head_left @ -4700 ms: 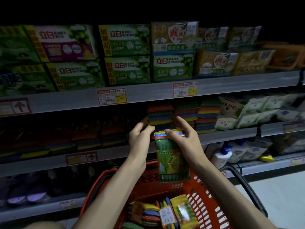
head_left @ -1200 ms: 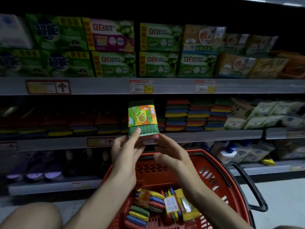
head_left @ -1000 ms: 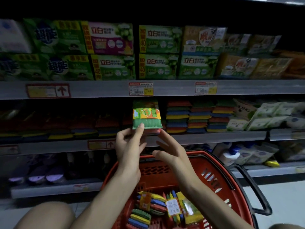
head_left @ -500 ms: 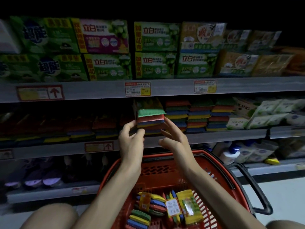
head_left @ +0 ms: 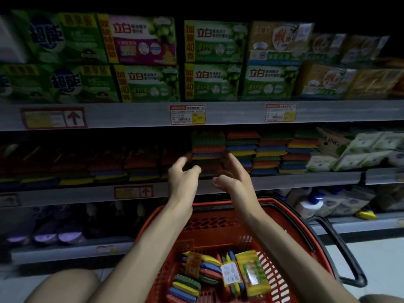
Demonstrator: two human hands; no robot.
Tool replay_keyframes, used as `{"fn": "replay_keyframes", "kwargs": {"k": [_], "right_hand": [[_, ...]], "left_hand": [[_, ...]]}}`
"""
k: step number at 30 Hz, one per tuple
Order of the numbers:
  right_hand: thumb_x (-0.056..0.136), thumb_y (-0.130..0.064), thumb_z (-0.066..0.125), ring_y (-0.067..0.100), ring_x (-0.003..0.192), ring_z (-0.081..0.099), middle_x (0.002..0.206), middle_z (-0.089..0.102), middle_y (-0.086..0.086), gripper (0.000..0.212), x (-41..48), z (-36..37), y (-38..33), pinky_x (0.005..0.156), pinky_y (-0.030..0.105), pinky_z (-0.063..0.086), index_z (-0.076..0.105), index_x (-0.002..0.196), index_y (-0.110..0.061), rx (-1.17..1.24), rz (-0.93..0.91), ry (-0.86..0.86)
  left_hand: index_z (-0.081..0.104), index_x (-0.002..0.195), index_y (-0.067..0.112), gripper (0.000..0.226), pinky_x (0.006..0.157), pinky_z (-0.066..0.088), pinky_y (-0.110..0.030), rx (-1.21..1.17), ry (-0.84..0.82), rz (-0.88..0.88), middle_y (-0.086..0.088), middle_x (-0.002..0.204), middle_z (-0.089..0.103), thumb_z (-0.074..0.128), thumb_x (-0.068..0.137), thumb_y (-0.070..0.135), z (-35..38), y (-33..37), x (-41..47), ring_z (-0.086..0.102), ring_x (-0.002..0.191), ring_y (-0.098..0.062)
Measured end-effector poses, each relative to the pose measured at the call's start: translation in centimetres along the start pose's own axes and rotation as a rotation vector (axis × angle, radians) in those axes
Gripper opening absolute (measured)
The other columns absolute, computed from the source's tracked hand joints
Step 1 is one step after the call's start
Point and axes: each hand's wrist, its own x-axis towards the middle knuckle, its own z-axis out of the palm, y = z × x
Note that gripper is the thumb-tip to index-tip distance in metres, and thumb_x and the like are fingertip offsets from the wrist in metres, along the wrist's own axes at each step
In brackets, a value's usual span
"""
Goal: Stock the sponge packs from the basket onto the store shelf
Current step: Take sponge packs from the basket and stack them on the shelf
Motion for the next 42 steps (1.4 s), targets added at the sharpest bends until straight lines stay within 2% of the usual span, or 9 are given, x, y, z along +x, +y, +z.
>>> {"fn": "replay_keyframes", "kwargs": {"k": [4,9,12,16,24,27,29,38,42], "right_hand": [[0.091,-0.004,0.065,0.000,0.117,0.061,0.123,0.065,-0.026,0.064,0.2,-0.3,0.1,0.104,0.037,0.051,0.051,0.132,-0.050,-0.017,-0.011,0.012],[0.078,-0.026,0.069,0.016,0.137,0.051,0.144,0.048,-0.019,0.090,-0.1,0.1,-0.3,0.114,0.048,0.044,0.030,0.159,-0.032,0.003,-0.003,0.036],[0.077,-0.027,0.068,0.016,0.136,0.049,0.139,0.049,-0.022,0.091,0.0,0.1,-0.4,0.114,0.049,0.045,0.029,0.160,-0.031,-0.009,-0.007,0.036],[0.077,-0.031,0.069,0.018,0.142,0.043,0.157,0.040,-0.009,0.091,0.2,0.0,-0.1,0.114,0.051,0.043,0.029,0.159,-0.034,-0.025,-0.013,0.046],[0.077,-0.033,0.068,0.021,0.141,0.045,0.156,0.041,-0.005,0.085,-0.3,-0.6,-0.5,0.114,0.052,0.043,0.035,0.155,-0.038,-0.058,-0.037,0.064],[0.089,-0.022,0.070,0.018,0.136,0.050,0.148,0.046,-0.010,0.075,-0.8,-1.3,-0.6,0.110,0.045,0.046,0.037,0.155,-0.037,-0.094,-0.070,0.056],[0.094,-0.018,0.070,0.014,0.132,0.052,0.140,0.050,-0.012,0.069,-1.3,-1.8,-0.7,0.104,0.036,0.048,0.040,0.153,-0.036,-0.125,-0.095,0.055],[0.090,-0.043,0.076,-0.004,0.130,0.049,0.145,0.051,-0.022,0.070,-4.9,-4.5,0.0,0.101,0.022,0.045,0.042,0.151,-0.044,-0.364,-0.162,0.020],[0.090,-0.042,0.076,-0.004,0.135,0.044,0.149,0.049,-0.021,0.072,-6.6,-5.6,0.8,0.103,0.017,0.040,0.041,0.153,-0.040,-0.500,-0.183,-0.014]], "left_hand": [[0.054,0.146,0.021,0.057,0.111,0.047,-0.052,0.014,-0.002,-0.021,-0.003,0.146,0.058,0.066,0.090,0.017,0.1,0.0,-0.2,0.054,0.134,-0.028],[0.053,0.147,0.021,0.065,0.109,0.048,-0.052,-0.003,0.008,-0.001,-0.001,0.145,0.058,0.063,0.083,0.025,0.1,0.0,-0.5,0.058,0.130,-0.028],[0.055,0.144,0.021,0.071,0.107,0.050,-0.053,-0.011,0.008,0.022,-0.001,0.142,0.060,0.058,0.073,0.032,0.0,-0.1,-0.4,0.058,0.129,-0.026],[0.054,0.144,0.019,0.072,0.108,0.049,-0.053,0.004,-0.006,0.044,-0.003,0.144,0.059,0.058,0.074,0.031,0.0,0.2,-0.7,0.057,0.131,-0.026],[0.048,0.149,0.017,0.058,0.100,0.054,-0.043,0.033,-0.008,0.086,0.003,0.134,0.058,0.064,0.094,0.013,-0.5,0.8,-1.1,0.066,0.112,-0.026],[0.051,0.146,0.020,0.053,0.091,0.057,-0.037,0.022,-0.026,0.110,0.004,0.133,0.057,0.066,0.096,0.013,-1.1,0.9,-2.0,0.067,0.096,-0.013],[0.054,0.143,0.024,0.050,0.093,0.057,-0.038,0.039,-0.058,0.135,0.003,0.136,0.058,0.068,0.096,0.015,-1.7,0.8,-3.0,0.065,0.098,-0.010],[0.060,0.128,0.037,0.034,0.096,0.053,-0.038,0.198,-0.162,0.204,0.011,0.130,0.060,0.068,0.097,0.024,-5.0,-0.5,-6.9,0.062,0.107,0.001],[0.060,0.125,0.046,0.034,0.088,0.050,-0.022,0.276,-0.267,0.238,0.024,0.126,0.059,0.068,0.097,0.029,-6.0,-2.1,-8.6,0.063,0.107,0.005]]}}
